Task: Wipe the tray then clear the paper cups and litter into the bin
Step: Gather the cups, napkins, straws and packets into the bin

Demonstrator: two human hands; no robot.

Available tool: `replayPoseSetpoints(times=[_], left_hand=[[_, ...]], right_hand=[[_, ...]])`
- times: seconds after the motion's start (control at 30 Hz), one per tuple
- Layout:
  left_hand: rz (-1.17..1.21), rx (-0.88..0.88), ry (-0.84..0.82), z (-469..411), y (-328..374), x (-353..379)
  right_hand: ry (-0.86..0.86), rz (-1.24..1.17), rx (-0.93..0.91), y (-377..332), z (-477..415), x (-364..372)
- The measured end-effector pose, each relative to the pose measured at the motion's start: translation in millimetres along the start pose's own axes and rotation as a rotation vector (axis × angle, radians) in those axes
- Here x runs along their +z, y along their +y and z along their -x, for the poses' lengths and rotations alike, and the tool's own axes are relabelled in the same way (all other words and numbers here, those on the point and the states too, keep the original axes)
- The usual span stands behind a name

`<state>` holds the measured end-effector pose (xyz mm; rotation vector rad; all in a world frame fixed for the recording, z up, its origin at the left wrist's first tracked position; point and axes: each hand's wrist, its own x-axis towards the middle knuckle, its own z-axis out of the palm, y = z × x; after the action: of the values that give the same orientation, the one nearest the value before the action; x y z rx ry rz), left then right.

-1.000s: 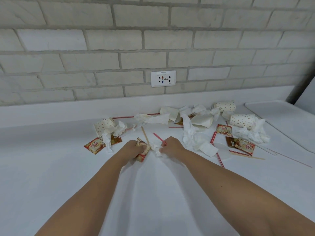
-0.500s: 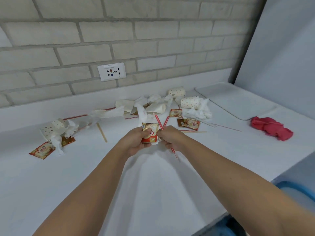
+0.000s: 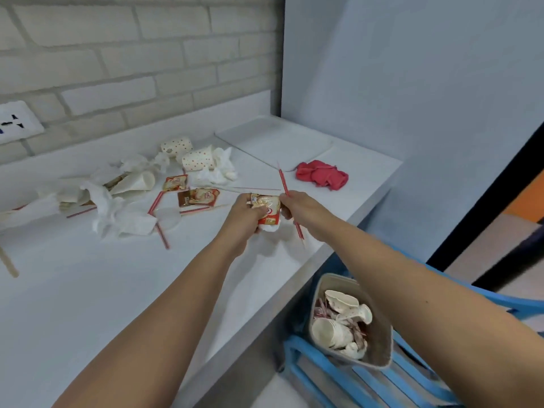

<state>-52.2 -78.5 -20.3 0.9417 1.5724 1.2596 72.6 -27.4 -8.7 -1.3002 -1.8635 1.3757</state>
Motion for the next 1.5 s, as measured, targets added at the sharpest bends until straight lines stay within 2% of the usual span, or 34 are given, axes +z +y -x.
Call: replayPoseSetpoints(times=[0.13,0.2,0.33,0.5,0.63,0.8,0.93,1.13,1.37,1.5], left_hand=[[-0.156,0.086,-0.041,9,2,56],[-0.282,0.129,-0.084,14,-5,82],[-0.498,0.12,-0.173,21,-35,127],[-0.697,-0.069,-0.237,19,-97,159],[-0.706,-0.18,-0.241,16,-126,169],[-0.721,-0.236,-0.254,14,-137,182],[-0.754,-0.209,-0.259,10,-133,187],[-0.728,-0.023,-0.225,11,-111,188],[-0.594,0.356,0.011,23,-62,163],[-0.555,0.405,0.135,23,-45,129]], right_hand=[[0.167,0.173,-0.039,34,4,-46],[0.198,0.248,-0.027,54,10,-65],[0.102,0.424,0.09,97,30,-89],[0.028,0.562,0.278,168,50,-100],[-0.049,0.61,0.341,206,63,-100],[-0.367,0.709,0.391,235,72,-106],[-0.469,0.719,0.421,238,68,-111],[-0.513,0.743,0.37,215,51,-109],[-0.59,0.7,0.326,152,30,-107],[-0.619,0.629,0.256,104,19,-96]])
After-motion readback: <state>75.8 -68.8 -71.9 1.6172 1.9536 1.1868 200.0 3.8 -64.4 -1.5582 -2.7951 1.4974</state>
